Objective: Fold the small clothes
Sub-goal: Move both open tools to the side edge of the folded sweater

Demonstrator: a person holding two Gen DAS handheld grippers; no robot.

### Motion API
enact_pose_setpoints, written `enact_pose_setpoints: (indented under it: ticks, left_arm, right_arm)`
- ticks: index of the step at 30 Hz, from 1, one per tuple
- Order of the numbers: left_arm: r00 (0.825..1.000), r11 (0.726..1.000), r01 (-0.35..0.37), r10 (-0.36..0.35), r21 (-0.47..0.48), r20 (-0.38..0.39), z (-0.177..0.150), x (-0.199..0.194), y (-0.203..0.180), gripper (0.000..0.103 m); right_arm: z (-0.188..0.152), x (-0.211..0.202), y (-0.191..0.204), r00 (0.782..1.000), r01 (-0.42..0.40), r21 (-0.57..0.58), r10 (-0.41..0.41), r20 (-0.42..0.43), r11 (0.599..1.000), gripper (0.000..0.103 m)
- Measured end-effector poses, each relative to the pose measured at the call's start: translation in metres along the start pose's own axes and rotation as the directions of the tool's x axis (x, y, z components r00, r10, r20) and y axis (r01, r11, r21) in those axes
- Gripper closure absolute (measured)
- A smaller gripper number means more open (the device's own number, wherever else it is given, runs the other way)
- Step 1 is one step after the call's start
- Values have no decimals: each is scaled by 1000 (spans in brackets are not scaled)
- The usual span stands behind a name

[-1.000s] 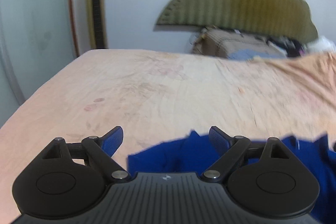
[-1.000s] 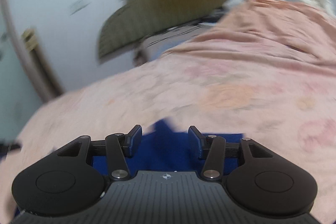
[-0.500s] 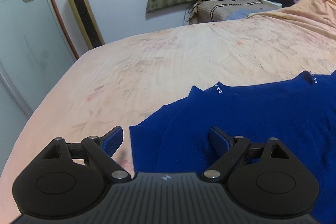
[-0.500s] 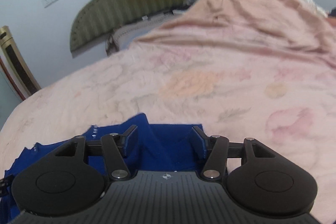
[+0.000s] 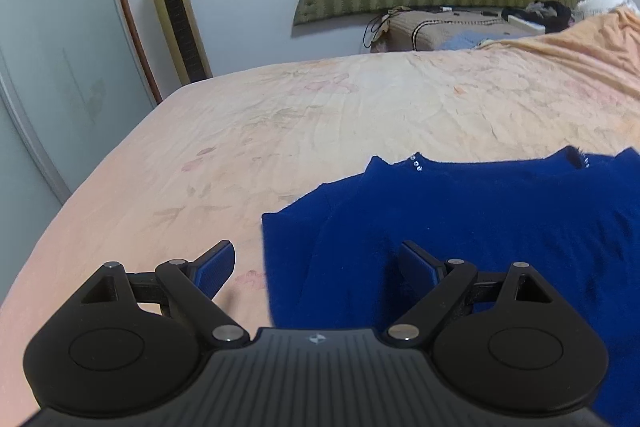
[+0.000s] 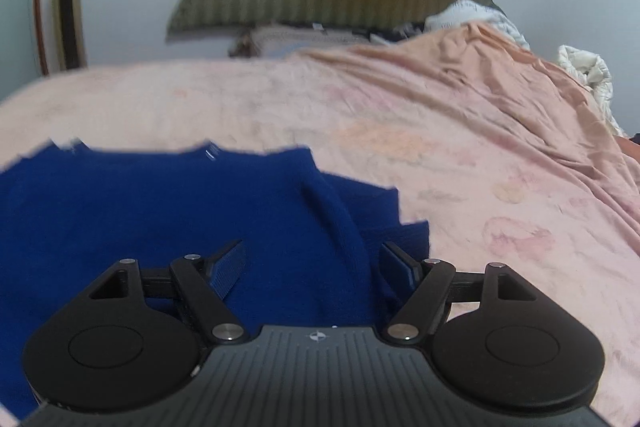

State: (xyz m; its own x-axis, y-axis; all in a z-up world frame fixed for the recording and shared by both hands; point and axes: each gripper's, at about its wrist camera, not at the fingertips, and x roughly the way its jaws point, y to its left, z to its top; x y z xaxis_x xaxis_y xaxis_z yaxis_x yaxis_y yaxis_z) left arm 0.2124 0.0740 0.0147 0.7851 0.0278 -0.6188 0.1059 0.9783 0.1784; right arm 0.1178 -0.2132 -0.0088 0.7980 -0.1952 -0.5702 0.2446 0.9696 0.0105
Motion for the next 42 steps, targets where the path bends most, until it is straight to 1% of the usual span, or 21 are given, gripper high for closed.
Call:
enact_pose_setpoints:
  ticks: [2, 5, 8, 11, 14, 16, 18, 21, 23, 26, 28, 33, 35, 38, 40, 42]
  left_arm:
    - [1000, 1000, 10, -10, -17, 1, -1, -5, 2, 13]
    - [1000, 1000, 18, -18, -24, 0, -5, -11, 3, 13]
    - [1000, 999, 23, -23, -23, -7, -10, -17, 5, 13]
    - [999, 999, 32, -32, -37, -9, -16, -22, 8, 13]
    - [999, 998, 49, -49, -44, -5, -20, -29, 11, 13]
    - [997, 997, 75, -75, -30, 5, -27, -38, 9, 13]
    - [996, 996, 86, -85, -7, 5, -34, -43, 7, 13]
    - [997, 996, 81, -80, 32, -22, -49, -40, 6, 13]
    - [996, 996, 81, -79, 31, -49, -58, -35, 11, 13]
    - [991, 994, 109, -109, 7, -72, -69, -34, 21, 13]
    - [989, 993, 118, -118, -6, -85, -75, -34, 27, 13]
    - [987, 990, 134, -137, -44, -84, -93, -44, 42, 13]
    - [986, 988, 141, -146, -60, -81, -98, -49, 45, 13]
    - [984, 983, 159, -165, -91, -64, -102, -58, 53, 13]
    - [982, 976, 180, -186, -122, -41, -101, -65, 61, 13]
    - [982, 970, 182, -187, -158, -17, -97, -70, 71, 13]
  right_arm:
    - [-3, -5, 7, 999, -47, -18, 47, 2, 999, 24]
    - [-7, -4, 13, 996, -85, -18, 84, -35, 996, 24]
    - [-13, 6, 14, 993, -70, -13, 69, -101, 997, 23]
    - [-12, -1, 16, 993, -74, 4, 74, -91, 997, 23]
    - [-13, -11, 23, 992, -101, -5, 100, -71, 995, 21]
    - [-15, -15, 28, 990, -121, -22, 120, -70, 992, 20]
    - [-18, -12, 30, 988, -129, -29, 126, -87, 991, 18]
    - [-25, -5, 31, 985, -114, -24, 110, -134, 993, 18]
    - [-25, -10, 32, 986, -114, -20, 110, -123, 993, 19]
    - [-23, -23, 37, 987, -138, -40, 134, -87, 990, 18]
    - [-23, -27, 41, 987, -141, -58, 136, -80, 988, 17]
    - [-33, -23, 45, 979, -164, -42, 158, -128, 986, 17]
    - [-38, -25, 48, 978, -168, -48, 161, -135, 985, 17]
    - [-40, -34, 53, 978, -178, -61, 169, -123, 982, 17]
    - [-39, -42, 60, 974, -208, -73, 199, -112, 976, 17]
    - [-36, -50, 73, 968, -241, -113, 231, -95, 964, 17]
